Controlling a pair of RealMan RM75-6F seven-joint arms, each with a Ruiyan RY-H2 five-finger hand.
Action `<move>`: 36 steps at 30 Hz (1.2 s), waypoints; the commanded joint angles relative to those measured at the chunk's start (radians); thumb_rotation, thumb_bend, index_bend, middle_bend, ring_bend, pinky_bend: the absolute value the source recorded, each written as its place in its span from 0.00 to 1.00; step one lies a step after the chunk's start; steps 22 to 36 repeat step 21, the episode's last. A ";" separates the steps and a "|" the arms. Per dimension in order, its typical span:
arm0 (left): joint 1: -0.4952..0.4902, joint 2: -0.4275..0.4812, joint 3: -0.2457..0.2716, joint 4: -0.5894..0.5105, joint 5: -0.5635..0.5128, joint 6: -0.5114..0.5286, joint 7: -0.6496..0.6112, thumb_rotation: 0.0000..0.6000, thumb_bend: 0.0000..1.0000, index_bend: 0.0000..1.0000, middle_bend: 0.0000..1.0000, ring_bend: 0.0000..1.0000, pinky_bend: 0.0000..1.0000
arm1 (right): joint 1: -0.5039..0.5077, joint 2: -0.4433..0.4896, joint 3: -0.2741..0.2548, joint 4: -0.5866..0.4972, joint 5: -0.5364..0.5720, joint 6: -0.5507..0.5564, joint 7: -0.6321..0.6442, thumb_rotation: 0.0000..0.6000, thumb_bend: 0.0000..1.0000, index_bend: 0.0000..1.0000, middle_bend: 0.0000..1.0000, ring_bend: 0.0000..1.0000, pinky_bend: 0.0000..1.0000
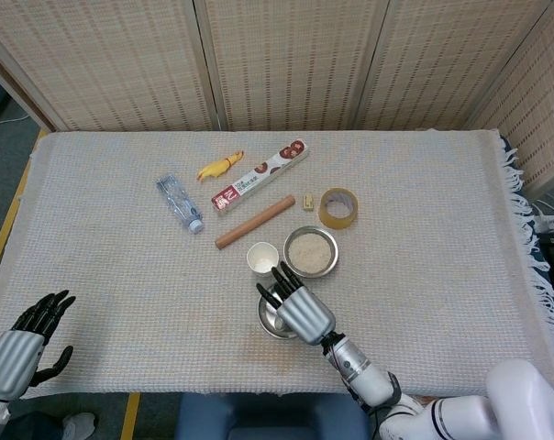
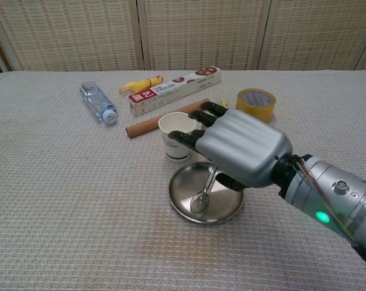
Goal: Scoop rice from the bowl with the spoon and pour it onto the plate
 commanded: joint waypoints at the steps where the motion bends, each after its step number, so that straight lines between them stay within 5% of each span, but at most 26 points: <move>1: 0.006 0.002 -0.003 0.005 0.007 0.020 -0.011 1.00 0.41 0.00 0.00 0.03 0.17 | -0.118 0.129 -0.031 -0.148 -0.093 0.197 0.057 1.00 0.27 0.02 0.23 0.00 0.00; 4: 0.013 -0.004 -0.013 0.022 0.009 0.051 -0.028 1.00 0.41 0.00 0.00 0.03 0.17 | -0.242 0.235 -0.099 -0.223 -0.167 0.361 0.215 0.99 0.26 0.02 0.18 0.00 0.00; 7: 0.016 -0.010 -0.016 0.039 0.013 0.062 -0.041 1.00 0.42 0.00 0.00 0.07 0.16 | -0.358 0.306 -0.171 -0.160 -0.266 0.517 0.478 0.92 0.26 0.05 0.18 0.00 0.00; 11: 0.019 -0.019 -0.026 0.052 0.014 0.081 -0.038 1.00 0.41 0.00 0.00 0.04 0.16 | -0.499 0.372 -0.234 -0.087 -0.251 0.616 0.610 0.88 0.26 0.02 0.16 0.00 0.00; 18: 0.040 -0.020 -0.037 0.042 0.051 0.163 -0.031 1.00 0.42 0.00 0.00 0.03 0.16 | -0.574 0.513 -0.197 -0.099 -0.302 0.718 0.784 0.86 0.26 0.01 0.12 0.00 0.00; 36: 0.042 -0.023 -0.042 0.035 0.039 0.158 -0.007 1.00 0.41 0.00 0.00 0.02 0.16 | -0.581 0.524 -0.174 -0.091 -0.280 0.683 0.804 0.86 0.26 0.01 0.11 0.00 0.00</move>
